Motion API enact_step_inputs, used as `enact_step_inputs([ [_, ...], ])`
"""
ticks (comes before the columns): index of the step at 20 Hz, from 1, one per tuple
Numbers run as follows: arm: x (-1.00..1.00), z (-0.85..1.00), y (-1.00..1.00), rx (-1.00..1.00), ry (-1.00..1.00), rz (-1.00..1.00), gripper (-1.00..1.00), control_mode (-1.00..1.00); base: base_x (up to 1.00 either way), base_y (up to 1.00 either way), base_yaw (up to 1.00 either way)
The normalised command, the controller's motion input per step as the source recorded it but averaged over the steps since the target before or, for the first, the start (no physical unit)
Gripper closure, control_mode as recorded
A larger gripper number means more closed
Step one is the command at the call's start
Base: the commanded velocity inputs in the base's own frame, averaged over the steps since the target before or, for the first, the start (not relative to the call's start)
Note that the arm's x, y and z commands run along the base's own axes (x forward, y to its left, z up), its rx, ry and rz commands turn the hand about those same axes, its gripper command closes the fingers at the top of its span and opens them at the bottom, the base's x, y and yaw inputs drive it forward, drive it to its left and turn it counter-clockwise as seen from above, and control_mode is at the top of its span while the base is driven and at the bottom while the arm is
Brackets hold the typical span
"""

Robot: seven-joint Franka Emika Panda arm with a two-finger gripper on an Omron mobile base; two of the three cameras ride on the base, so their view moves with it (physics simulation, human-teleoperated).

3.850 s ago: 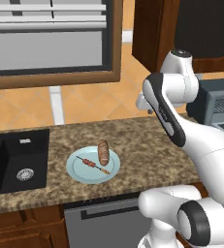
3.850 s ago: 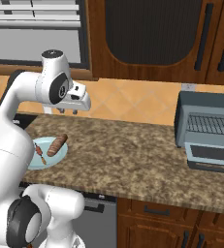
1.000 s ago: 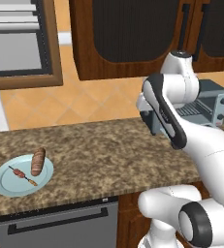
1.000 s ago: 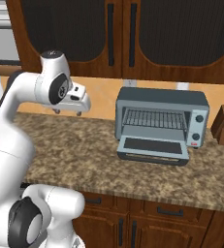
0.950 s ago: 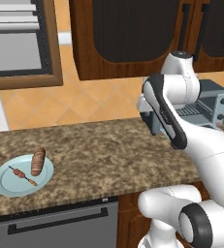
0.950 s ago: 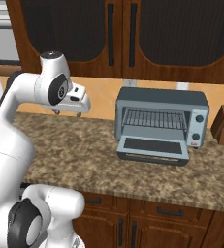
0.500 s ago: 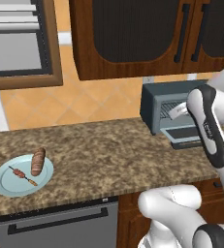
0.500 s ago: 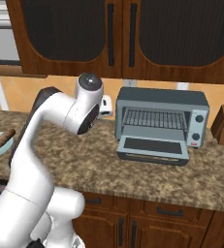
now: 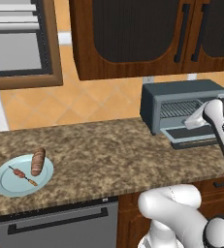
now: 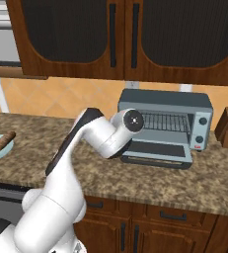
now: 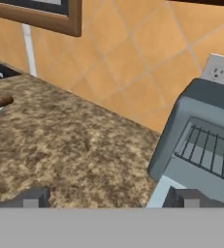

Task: Pick up the kebab skewer and baguette bread, and place them inside the toaster oven. Close the toaster oven door and start by setting the timer.

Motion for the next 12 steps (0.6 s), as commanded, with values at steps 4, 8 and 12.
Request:
enact_step_inputs([
  [4, 0.33, -0.08, -0.43, 0.01, -0.06, 0.0, -1.0, -1.0, 0.0, 0.0, 0.0],
  [8, 0.4, -0.23, -0.06, 0.03, -0.1, -0.07, -1.0, -1.0, 0.0, 0.0, 0.0],
  [12, 0.32, -0.12, -0.17, 0.05, -0.12, 0.0, -1.0, -1.0, 0.0, 0.0, 0.0],
])
